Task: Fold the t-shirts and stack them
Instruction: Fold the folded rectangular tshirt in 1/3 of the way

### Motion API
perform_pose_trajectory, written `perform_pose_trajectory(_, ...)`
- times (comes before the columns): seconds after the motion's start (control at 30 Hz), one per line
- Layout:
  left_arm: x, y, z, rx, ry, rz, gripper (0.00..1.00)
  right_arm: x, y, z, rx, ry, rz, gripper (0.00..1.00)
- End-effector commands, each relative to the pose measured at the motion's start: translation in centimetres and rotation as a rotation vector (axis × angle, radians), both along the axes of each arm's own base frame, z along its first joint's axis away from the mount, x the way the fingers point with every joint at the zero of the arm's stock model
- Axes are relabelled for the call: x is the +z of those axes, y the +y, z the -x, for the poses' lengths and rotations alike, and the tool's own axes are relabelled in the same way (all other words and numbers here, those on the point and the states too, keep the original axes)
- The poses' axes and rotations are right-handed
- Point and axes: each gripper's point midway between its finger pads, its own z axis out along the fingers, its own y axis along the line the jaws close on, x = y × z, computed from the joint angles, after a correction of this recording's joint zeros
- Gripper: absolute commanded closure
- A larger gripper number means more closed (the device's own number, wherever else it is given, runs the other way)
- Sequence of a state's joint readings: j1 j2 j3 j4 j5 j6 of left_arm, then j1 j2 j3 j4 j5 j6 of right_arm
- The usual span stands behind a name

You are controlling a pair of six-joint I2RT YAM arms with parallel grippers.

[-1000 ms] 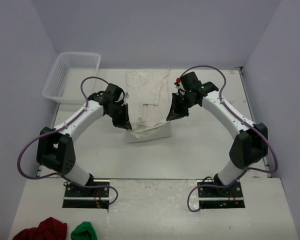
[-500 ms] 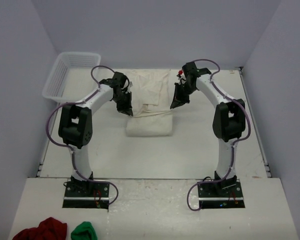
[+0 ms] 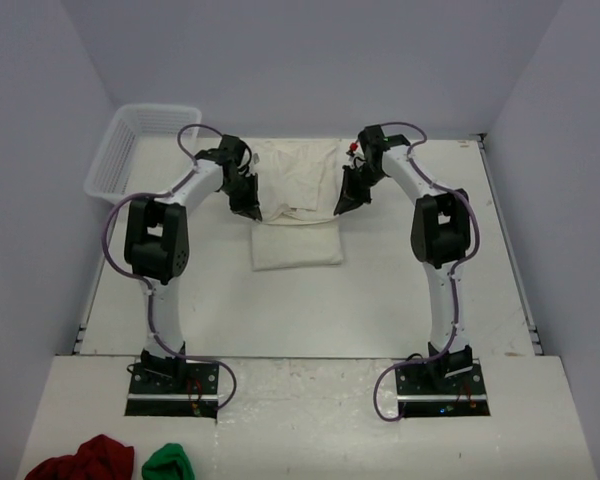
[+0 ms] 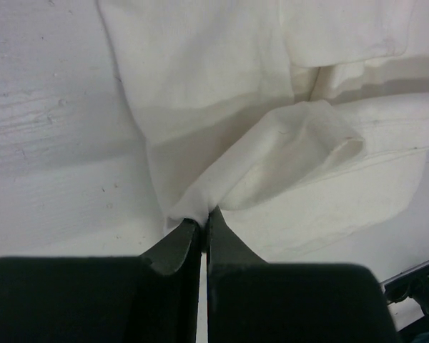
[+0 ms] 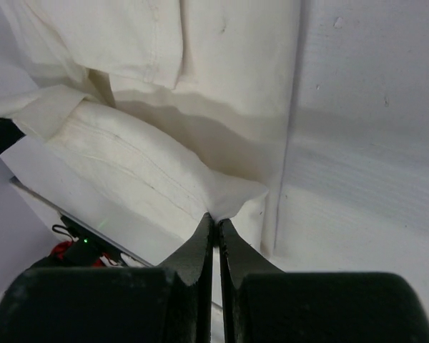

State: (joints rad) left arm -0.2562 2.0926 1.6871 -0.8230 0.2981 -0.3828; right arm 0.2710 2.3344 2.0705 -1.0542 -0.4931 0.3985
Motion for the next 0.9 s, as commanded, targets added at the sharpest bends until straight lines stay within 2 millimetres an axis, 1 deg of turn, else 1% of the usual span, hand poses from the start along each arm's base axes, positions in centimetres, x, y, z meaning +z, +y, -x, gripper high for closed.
perform_pose_trajectory(0.0, 0.4, -0.5, -1.4, -0.028, -0.041, 0.038, 1.00, 0.4, -0.1, -0.5, 0.012, -0.004, -0.022, 1.00)
perform_pose_trajectory(0.1, -0.5, -0.7, -1.5, -0.031, -0.028, 0.044, 1.00, -0.1, -0.1, -0.7, 0.011, -0.001, -0.019, 1.00)
perform_pose_trajectory(0.17, -1.3, -0.5, -1.4, -0.031, -0.018, 0.032, 1.00, -0.3, 0.0, -1.1, 0.013, -0.007, -0.023, 0.90)
perform_pose_trajectory(0.2, -1.5, -0.4, -1.6, -0.028, -0.028, 0.025, 1.00, -0.3, 0.1, -1.4, 0.014, -0.011, -0.022, 0.76)
perform_pose_trajectory(0.23, -1.2, -0.3, -2.3, -0.013, -0.090, 0.026, 0.87, -0.4, 0.2, -2.4, 0.019, -0.041, -0.020, 0.53)
perform_pose_trajectory(0.27, -1.2, -0.2, -2.3, -0.009, -0.093, 0.016, 0.87, -0.3, 0.1, -2.7, 0.016, -0.051, -0.011, 0.53)
perform_pose_trajectory(0.3, -1.7, 0.1, -2.0, 0.002, -0.098, 0.009, 0.79, -0.3, 0.0, -3.2, 0.013, -0.071, -0.005, 0.48)
perform_pose_trajectory(0.33, -0.3, 0.0, -3.2, 0.013, -0.174, 0.021, 0.69, -0.3, 0.0, -3.5, 0.012, -0.083, -0.003, 0.33)
perform_pose_trajectory(0.37, 0.1, 0.3, -3.7, 0.029, -0.209, 0.002, 0.64, 0.5, 0.0, -4.3, 0.007, -0.115, -0.002, 0.26)
perform_pose_trajectory(0.4, 0.1, 0.6, -3.9, 0.042, -0.228, -0.006, 0.59, 0.4, 0.0, -4.6, 0.002, -0.114, -0.001, 0.22)
perform_pose_trajectory(0.43, 1.5, 0.7, -4.8, 0.059, -0.286, -0.010, 0.51, 0.8, -0.1, -4.9, -0.002, -0.126, -0.002, 0.17)
perform_pose_trajectory(0.5, 3.1, 1.2, -5.7, 0.083, -0.359, -0.027, 0.42, 2.2, -0.2, -5.8, -0.010, -0.176, 0.006, 0.01)
perform_pose_trajectory(0.53, 5.1, 1.5, -6.5, 0.104, -0.428, -0.042, 0.39, 2.9, -0.2, -6.0, -0.015, -0.190, 0.006, 0.01)
perform_pose_trajectory(0.57, 6.3, 1.5, -6.8, 0.109, -0.462, -0.040, 0.37, 3.6, -0.2, -6.0, -0.017, -0.204, 0.005, 0.01)
perform_pose_trajectory(0.6, 7.4, 1.8, -7.1, 0.118, -0.495, -0.045, 0.33, 5.0, -0.2, -5.7, -0.020, -0.221, -0.003, 0.01)
perform_pose_trajectory(0.63, 9.7, 2.0, -7.3, 0.135, -0.556, -0.054, 0.30, 4.9, -0.3, -4.9, -0.015, -0.201, -0.002, 0.01)
perform_pose_trajectory(0.7, 11.8, 2.2, -7.1, 0.142, -0.608, -0.068, 0.30, 5.7, -0.1, -3.7, -0.003, -0.201, -0.006, 0.01)
perform_pose_trajectory(0.73, 13.9, 1.8, -6.5, 0.142, -0.654, -0.069, 0.30, 6.3, -0.3, -2.4, 0.003, -0.194, -0.003, 0.01)
perform_pose_trajectory(0.77, 14.4, 1.5, -6.0, 0.122, -0.669, -0.070, 0.31, 6.5, -0.1, -1.7, 0.017, -0.193, -0.002, 0.04)
perform_pose_trajectory(0.8, 15.0, 1.0, -5.5, 0.110, -0.677, -0.065, 0.32, 6.6, -0.4, -1.2, 0.015, -0.193, 0.010, 0.07)
perform_pose_trajectory(0.83, 15.5, -0.1, -4.3, 0.081, -0.677, -0.055, 0.34, 6.7, -0.9, -0.2, 0.011, -0.189, 0.035, 0.14)
perform_pose_trajectory(0.87, 15.4, -0.7, -3.7, 0.064, -0.667, -0.053, 0.36, 6.8, -1.0, 0.2, 0.018, -0.193, 0.034, 0.26)
